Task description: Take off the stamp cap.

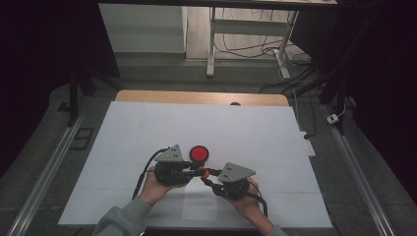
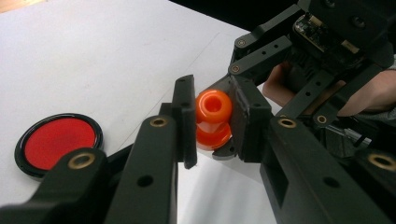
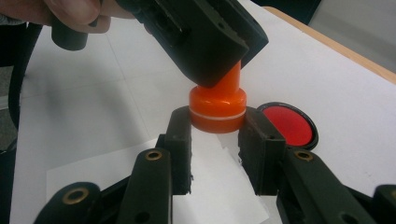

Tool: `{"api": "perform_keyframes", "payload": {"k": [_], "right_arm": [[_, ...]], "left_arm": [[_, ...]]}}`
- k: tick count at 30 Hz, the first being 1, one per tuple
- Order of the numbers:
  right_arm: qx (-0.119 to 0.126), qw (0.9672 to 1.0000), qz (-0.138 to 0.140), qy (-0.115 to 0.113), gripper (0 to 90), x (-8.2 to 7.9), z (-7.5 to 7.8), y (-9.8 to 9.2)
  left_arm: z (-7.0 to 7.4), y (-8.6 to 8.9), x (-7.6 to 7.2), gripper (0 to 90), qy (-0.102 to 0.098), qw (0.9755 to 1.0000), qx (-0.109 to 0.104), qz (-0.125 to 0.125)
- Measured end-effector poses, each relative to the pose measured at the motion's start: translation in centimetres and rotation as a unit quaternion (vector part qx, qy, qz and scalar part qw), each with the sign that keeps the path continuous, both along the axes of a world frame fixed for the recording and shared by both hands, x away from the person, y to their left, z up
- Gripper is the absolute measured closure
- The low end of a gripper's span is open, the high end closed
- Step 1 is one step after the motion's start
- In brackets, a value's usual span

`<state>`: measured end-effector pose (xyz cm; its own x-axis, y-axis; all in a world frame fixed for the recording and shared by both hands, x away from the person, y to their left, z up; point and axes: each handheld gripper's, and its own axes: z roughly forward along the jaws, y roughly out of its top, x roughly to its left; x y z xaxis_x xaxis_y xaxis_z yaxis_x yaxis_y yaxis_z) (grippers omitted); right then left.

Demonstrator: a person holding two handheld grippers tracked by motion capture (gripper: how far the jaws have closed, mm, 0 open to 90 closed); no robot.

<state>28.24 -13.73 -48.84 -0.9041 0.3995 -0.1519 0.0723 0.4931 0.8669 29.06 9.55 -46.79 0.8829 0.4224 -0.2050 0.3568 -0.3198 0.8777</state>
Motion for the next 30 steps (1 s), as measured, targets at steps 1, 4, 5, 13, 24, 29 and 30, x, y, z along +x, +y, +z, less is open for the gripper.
{"api": "perform_keyframes", "payload": {"k": [1,4,5,13,24,29,30], "right_arm": [[0.000,1.0000,0.000,-0.002,65.1,-0.02,0.01,-0.01],[0.000,1.0000,0.001,-0.002,65.1,-0.01,0.01,-0.03],[0.000,1.0000,0.001,-0.002,65.0,0.00,0.00,-0.03],[0.003,1.0000,0.001,0.002,65.1,-0.02,-0.10,-0.08],[0.000,1.0000,0.007,0.004,65.2,0.06,-0.16,-0.14],[0.004,0.9999,0.008,0.005,65.2,0.02,-0.14,-0.15],[0.006,0.9999,0.006,0.006,65.2,0.00,-0.13,-0.16]], "left_arm": [[0.01,-0.01,-0.01,73.4,0.000,1.0000,0.000,0.000],[0.01,-0.02,-0.02,73.4,0.000,1.0000,0.000,0.001],[0.01,-0.01,-0.01,73.4,0.000,1.0000,0.001,0.001],[0.03,0.00,-0.04,73.4,0.002,1.0000,0.001,0.001],[-0.05,-0.02,-0.06,73.6,0.004,1.0000,0.002,-0.001],[-0.02,0.12,-0.04,73.6,0.006,1.0000,-0.002,-0.002],[0.02,0.21,-0.09,73.6,0.001,1.0000,-0.004,0.001]]}}
